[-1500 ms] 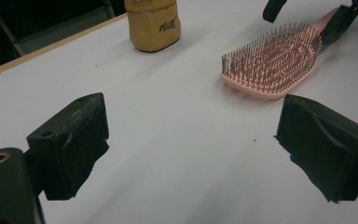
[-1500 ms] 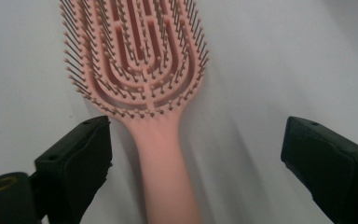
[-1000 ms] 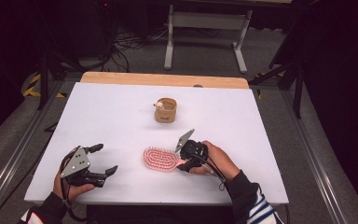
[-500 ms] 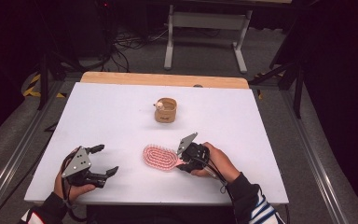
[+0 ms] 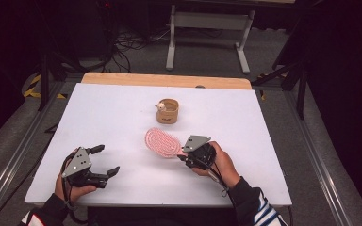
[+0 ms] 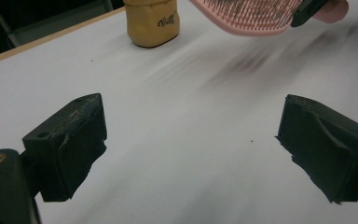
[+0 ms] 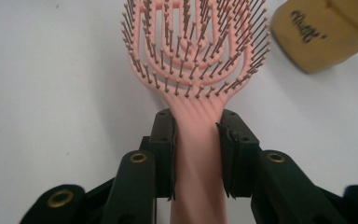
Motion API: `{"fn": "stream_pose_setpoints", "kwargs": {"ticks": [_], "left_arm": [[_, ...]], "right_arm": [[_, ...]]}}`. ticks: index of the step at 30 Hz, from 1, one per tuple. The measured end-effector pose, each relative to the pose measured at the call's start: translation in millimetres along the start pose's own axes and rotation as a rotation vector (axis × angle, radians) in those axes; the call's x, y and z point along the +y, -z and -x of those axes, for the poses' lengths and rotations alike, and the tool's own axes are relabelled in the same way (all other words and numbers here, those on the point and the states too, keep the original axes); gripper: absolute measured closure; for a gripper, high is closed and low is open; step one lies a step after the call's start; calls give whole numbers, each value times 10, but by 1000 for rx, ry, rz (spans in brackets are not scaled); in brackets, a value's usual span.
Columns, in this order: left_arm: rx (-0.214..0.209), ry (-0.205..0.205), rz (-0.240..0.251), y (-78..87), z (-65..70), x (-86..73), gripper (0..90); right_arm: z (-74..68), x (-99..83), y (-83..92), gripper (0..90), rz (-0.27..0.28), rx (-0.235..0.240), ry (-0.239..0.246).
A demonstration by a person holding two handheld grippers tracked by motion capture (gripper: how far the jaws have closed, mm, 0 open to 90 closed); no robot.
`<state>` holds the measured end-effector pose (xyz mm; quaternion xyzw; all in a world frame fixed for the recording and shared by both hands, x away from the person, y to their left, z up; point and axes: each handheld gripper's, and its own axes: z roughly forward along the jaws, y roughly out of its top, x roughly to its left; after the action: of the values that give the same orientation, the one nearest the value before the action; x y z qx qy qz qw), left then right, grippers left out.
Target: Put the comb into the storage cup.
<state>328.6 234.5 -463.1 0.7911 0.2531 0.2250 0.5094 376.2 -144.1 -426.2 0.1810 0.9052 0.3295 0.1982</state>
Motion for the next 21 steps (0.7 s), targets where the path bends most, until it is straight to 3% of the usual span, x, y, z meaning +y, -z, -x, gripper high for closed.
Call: {"fn": "stream_pose_setpoints", "kwargs": {"ticks": [10, 18, 21], "left_arm": [[-14, 17, 18, -84, 39, 102, 98], [-97, 64, 64, -309, 91, 340, 127], [-122, 63, 67, -392, 138, 417, 130]], "right_arm": [[-46, 19, 123, 698, 170, -122, -28], [-143, 56, 155, 698, 245, -172, -28], [-169, 67, 163, 698, 264, -184, -33]]}}
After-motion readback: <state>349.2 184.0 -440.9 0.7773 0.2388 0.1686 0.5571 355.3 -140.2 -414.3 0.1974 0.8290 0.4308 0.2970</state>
